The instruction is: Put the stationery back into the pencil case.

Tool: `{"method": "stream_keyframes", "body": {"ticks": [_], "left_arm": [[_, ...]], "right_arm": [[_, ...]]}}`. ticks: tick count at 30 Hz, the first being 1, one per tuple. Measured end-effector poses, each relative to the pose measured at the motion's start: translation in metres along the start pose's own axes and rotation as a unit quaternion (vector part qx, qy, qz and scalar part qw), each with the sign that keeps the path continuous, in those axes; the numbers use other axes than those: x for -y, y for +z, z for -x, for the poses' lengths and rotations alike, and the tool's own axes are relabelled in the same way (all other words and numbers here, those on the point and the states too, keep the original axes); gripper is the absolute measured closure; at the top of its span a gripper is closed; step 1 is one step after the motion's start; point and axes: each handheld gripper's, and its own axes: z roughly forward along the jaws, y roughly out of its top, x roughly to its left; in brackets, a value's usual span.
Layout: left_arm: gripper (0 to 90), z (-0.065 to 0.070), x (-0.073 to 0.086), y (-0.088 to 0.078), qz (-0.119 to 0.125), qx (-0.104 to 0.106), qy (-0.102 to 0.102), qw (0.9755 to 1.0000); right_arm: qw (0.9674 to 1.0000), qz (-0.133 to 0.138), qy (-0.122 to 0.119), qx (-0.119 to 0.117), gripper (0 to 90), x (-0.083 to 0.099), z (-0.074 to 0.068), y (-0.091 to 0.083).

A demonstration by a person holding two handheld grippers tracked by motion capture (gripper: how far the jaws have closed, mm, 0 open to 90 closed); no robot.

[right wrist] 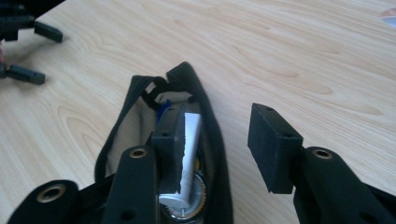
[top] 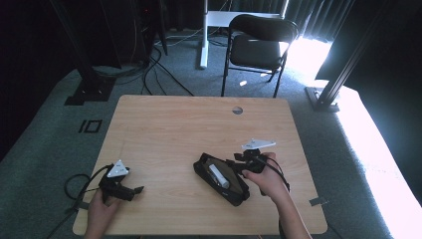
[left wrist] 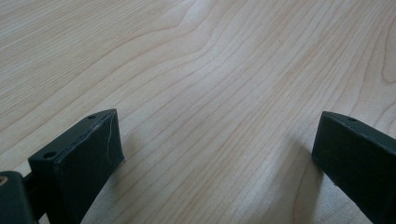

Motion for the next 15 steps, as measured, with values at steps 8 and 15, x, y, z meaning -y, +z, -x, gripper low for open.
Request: {"method": "stream_keyframes", "body": {"ticks": [8, 15], "left_arm": [[1.9, 0.000, 0.000, 0.000, 0.000, 0.000, 0.000, 1.0000], [1.9, 0.000, 0.000, 0.000, 0.000, 0.000, 0.000, 1.0000]], "right_arm": [[0.9996, 0.009, 0.011, 0.026, 51.3, 0.009, 0.013, -0.009], [0.9987, 0.015, 0.021, 0.045, 46.1, 0.020, 0.023, -0.013]]}}
